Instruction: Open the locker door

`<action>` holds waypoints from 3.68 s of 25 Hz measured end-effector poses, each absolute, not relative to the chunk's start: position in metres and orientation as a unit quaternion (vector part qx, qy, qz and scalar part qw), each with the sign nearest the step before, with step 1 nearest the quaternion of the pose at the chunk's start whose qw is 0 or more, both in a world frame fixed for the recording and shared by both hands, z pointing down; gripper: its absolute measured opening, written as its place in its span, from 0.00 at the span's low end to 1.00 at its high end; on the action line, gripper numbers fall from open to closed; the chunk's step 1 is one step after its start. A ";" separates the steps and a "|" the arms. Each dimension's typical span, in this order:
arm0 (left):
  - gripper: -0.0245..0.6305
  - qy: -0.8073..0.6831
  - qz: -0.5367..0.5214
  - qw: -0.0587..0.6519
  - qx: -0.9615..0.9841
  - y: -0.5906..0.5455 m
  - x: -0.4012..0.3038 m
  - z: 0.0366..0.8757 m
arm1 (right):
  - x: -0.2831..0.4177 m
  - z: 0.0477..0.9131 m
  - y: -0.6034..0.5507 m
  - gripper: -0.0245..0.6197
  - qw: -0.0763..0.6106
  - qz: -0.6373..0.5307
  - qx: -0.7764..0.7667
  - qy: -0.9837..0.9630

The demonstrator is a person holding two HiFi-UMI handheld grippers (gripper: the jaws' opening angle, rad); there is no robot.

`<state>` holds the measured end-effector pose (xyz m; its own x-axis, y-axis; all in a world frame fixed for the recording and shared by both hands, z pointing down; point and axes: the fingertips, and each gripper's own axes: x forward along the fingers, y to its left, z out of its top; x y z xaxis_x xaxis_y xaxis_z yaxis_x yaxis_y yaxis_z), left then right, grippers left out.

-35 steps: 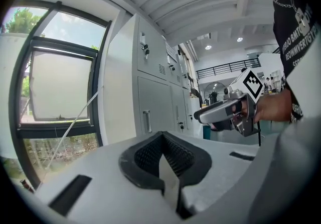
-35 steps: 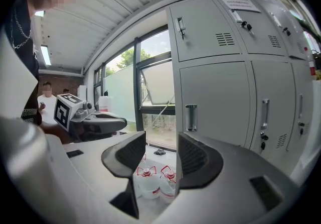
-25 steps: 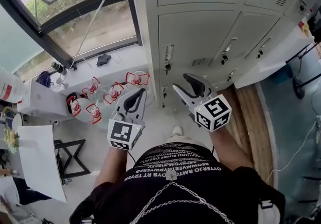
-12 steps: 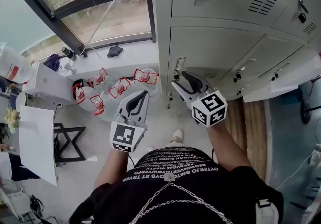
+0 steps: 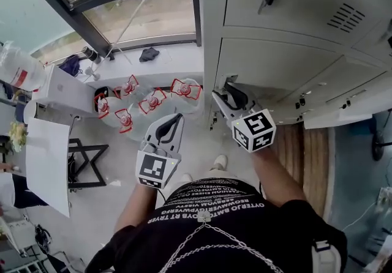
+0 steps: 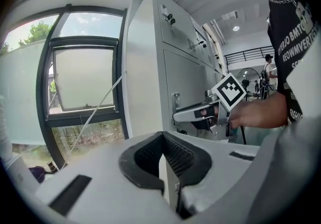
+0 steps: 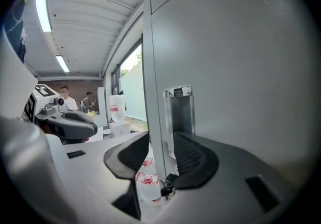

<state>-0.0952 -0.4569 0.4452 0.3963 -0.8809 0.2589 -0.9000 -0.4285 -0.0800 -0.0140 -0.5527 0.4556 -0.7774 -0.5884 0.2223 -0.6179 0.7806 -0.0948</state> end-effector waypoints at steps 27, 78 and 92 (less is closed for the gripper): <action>0.04 -0.482 0.139 0.019 0.865 -0.383 -0.134 0.440 | 0.023 0.452 -0.469 0.34 0.098 0.109 0.474 -0.868; 0.04 -0.434 0.113 -0.003 0.894 -0.204 -0.024 0.416 | 0.212 0.451 -0.328 0.13 0.152 0.080 0.548 -0.819; 0.04 -0.457 0.103 0.020 0.883 -0.131 0.069 0.413 | 0.238 0.388 -0.158 0.03 0.072 0.018 0.456 -0.887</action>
<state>0.0686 -0.1314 0.4135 0.5619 -0.8027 0.1997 -0.8110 -0.5821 -0.0580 0.2380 -0.1584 0.3884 -0.5730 -0.8070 0.1432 -0.8120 0.5826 0.0340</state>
